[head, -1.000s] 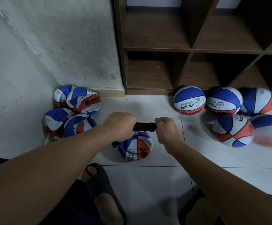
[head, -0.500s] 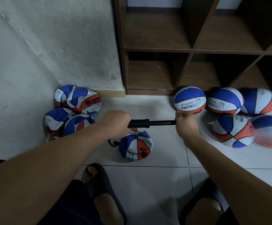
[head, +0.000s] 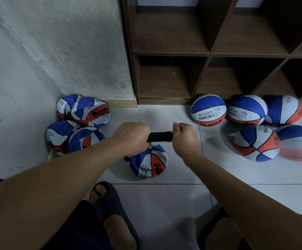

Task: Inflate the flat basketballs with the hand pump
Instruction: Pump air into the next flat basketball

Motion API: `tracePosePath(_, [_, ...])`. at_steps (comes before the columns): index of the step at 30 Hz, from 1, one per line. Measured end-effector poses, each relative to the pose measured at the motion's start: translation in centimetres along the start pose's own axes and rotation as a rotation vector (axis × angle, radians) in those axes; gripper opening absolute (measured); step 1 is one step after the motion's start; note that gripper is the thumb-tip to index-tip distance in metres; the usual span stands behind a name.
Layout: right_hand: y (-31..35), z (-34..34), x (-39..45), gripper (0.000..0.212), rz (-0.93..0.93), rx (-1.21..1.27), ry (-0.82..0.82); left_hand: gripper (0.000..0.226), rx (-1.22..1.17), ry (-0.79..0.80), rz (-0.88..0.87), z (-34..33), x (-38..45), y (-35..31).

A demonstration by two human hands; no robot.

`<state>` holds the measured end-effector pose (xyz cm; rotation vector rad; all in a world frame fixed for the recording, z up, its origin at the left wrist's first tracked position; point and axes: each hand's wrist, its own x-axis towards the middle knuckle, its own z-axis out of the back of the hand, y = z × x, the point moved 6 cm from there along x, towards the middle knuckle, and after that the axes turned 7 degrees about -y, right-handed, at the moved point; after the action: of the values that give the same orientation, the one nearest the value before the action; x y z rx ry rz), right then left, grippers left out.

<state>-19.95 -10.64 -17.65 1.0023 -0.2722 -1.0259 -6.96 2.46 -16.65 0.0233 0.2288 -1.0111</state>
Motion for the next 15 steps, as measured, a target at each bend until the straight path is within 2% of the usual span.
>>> tracePosePath(4, [-0.1,0.3,0.8,0.045,0.003,-0.039,0.028,0.023,-0.052,-0.004,-0.001,0.2,0.0,0.0])
tracePosePath(7, [-0.3,3.1,3.2,0.042,0.029,-0.097,-0.039,0.023,-0.106,-0.010,0.035,0.7,0.0,1.1])
tracePosePath(11, [-2.1,6.9,5.7,0.039,-0.062,-0.065,-0.096,0.025,-0.062,-0.017,0.076,1.3,-0.2,3.1])
tracePosePath(15, [-2.3,5.3,4.1,0.036,-0.078,-0.033,-0.191,0.025,0.040,-0.051,0.053,1.0,0.0,1.4])
